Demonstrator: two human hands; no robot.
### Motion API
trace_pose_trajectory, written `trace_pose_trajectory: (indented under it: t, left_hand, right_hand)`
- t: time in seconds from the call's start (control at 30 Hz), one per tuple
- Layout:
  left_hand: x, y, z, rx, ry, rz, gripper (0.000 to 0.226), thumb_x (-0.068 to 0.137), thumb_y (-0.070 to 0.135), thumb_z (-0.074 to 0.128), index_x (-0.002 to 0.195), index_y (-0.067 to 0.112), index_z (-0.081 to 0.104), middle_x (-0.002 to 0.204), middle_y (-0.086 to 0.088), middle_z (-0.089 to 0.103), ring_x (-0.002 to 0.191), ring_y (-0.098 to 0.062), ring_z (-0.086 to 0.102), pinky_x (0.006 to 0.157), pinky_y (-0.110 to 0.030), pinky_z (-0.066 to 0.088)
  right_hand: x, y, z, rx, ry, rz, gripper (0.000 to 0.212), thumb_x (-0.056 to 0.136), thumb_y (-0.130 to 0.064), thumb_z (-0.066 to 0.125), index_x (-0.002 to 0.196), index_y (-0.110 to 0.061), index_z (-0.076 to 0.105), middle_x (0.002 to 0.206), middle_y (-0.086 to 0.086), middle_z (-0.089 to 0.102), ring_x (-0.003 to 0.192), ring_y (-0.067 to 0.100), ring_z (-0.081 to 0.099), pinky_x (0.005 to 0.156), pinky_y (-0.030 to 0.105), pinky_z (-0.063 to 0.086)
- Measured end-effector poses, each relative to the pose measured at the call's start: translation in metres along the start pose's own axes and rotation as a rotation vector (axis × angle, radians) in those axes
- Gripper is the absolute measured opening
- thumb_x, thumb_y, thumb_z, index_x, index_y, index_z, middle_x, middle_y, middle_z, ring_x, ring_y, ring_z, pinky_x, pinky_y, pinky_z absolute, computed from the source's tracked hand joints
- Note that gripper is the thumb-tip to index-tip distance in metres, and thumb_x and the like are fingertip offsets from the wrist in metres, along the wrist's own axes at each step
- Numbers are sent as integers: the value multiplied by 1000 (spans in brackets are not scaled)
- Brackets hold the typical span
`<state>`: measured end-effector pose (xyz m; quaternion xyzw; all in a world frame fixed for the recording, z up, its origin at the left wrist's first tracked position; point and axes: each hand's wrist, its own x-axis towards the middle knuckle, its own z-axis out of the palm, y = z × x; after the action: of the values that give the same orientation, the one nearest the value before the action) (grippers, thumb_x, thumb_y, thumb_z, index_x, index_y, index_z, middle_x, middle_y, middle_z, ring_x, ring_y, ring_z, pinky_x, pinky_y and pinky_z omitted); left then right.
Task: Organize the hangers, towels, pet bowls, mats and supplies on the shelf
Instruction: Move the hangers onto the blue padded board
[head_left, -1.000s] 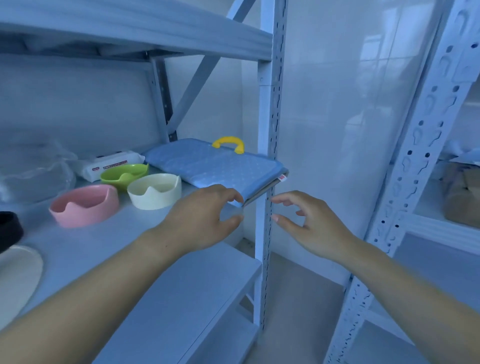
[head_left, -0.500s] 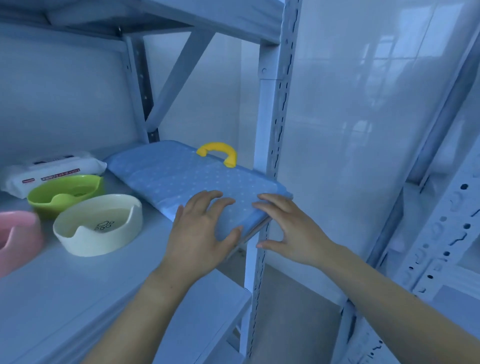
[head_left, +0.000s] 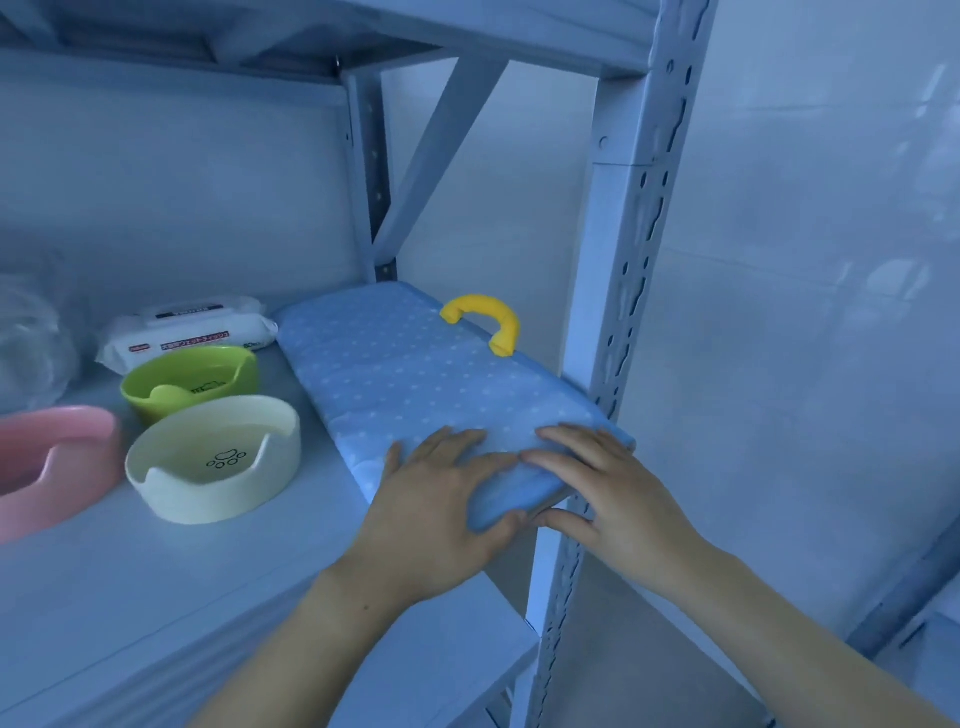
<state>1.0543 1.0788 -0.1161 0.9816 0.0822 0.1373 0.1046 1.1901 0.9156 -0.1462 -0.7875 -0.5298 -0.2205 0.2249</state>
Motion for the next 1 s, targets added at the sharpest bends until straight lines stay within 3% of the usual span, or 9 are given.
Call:
trace_pose_trajectory:
  t: [0.13,0.2,0.3,0.4,0.53,0.67,0.83,1.0]
  left_hand:
    - [2,0,2,34,-3,-45,84,61,77,21,139,48,26,153,11,20,141,-7,13,114,-42,10]
    - [3,0,2,46,12,-68,89,60,78,20,142,44,25,154,10,17,141,-6,12,116,-37,8]
    - [3,1,3,8,35,-87,87,61,79,25,141,44,29,153,12,20,140,-4,16,113,-30,5]
    - [3,3,2,-13,53,-99,84,61,80,28,138,47,32,152,15,24,138,0,18,111,-26,6]
    - [-3,12,10,29,125,-152,80,64,73,38,137,41,39,148,11,33,136,-5,29,115,-39,17]
    - [-7,17,26,173,204,-169,74,63,64,46,132,36,43,137,5,50,124,-15,50,100,-47,39]
    - [-7,18,23,108,219,-187,73,68,62,43,137,38,40,145,7,40,133,-13,38,107,-43,26]
    - [-4,17,24,101,210,-219,75,67,65,39,138,41,37,147,10,37,135,-10,34,109,-41,24]
  right_hand:
    - [11,16,3,22,-82,-99,60,79,-65,44,131,-35,40,142,-4,44,133,11,27,110,40,15]
    - [15,24,4,30,-115,-130,66,77,-68,42,134,-35,38,146,-5,40,135,11,23,111,39,11]
    - [17,33,7,11,-130,-194,67,77,-63,49,136,-34,37,145,-5,39,134,13,26,111,39,17]
    - [18,38,11,29,-75,-235,61,75,-41,60,133,-31,42,140,-2,47,128,16,36,108,36,29]
    - [18,40,15,77,-35,-245,57,75,-31,60,130,-31,45,136,0,51,121,20,42,104,30,27]
    - [19,43,22,110,0,-263,54,78,-29,60,129,-31,45,135,1,52,121,22,46,102,32,29]
    - [22,46,25,162,2,-291,51,79,-26,60,128,-29,48,132,4,54,118,20,42,101,34,30]
    - [27,47,24,215,-43,-305,48,81,-25,60,127,-28,48,132,4,53,118,25,49,101,39,38]
